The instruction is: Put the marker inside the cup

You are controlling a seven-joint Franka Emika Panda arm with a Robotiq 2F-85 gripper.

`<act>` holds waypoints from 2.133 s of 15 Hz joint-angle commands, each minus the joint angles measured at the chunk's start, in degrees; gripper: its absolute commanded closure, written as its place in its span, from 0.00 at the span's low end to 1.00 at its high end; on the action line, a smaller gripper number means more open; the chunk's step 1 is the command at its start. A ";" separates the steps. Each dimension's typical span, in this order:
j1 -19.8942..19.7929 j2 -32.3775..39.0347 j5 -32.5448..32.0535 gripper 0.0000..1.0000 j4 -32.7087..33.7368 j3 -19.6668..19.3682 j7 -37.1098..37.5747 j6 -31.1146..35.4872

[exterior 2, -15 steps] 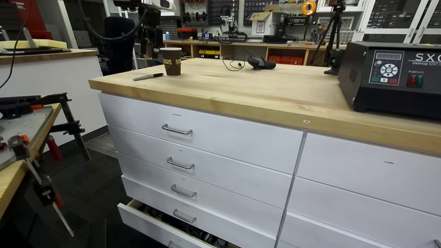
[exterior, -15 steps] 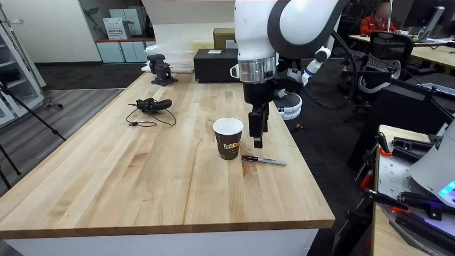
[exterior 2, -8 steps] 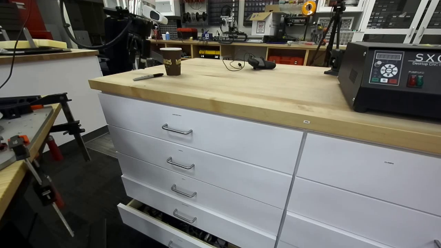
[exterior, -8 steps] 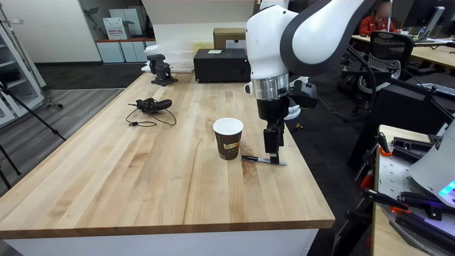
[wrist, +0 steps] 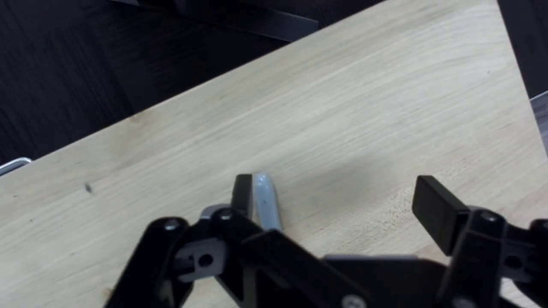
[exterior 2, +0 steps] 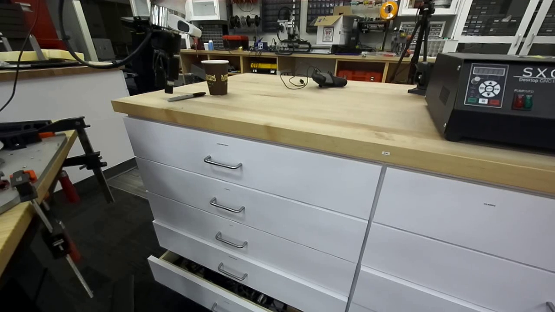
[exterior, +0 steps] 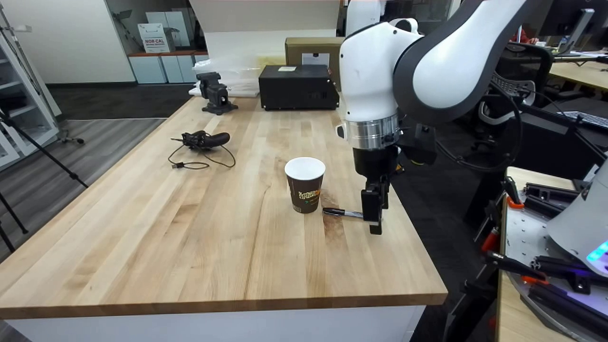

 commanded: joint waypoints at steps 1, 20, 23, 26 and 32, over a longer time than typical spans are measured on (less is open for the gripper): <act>0.97 -0.05 -0.42 0.30 -0.81 0.04 2.93 1.90; 2.05 1.26 -13.95 0.47 1.56 -4.25 14.72 3.77; 2.12 1.48 -14.13 0.08 1.79 -4.20 15.40 3.76; 2.30 1.92 -14.42 0.06 2.04 -4.21 15.92 4.00; 2.71 3.30 -14.04 0.49 2.84 -3.99 15.33 4.45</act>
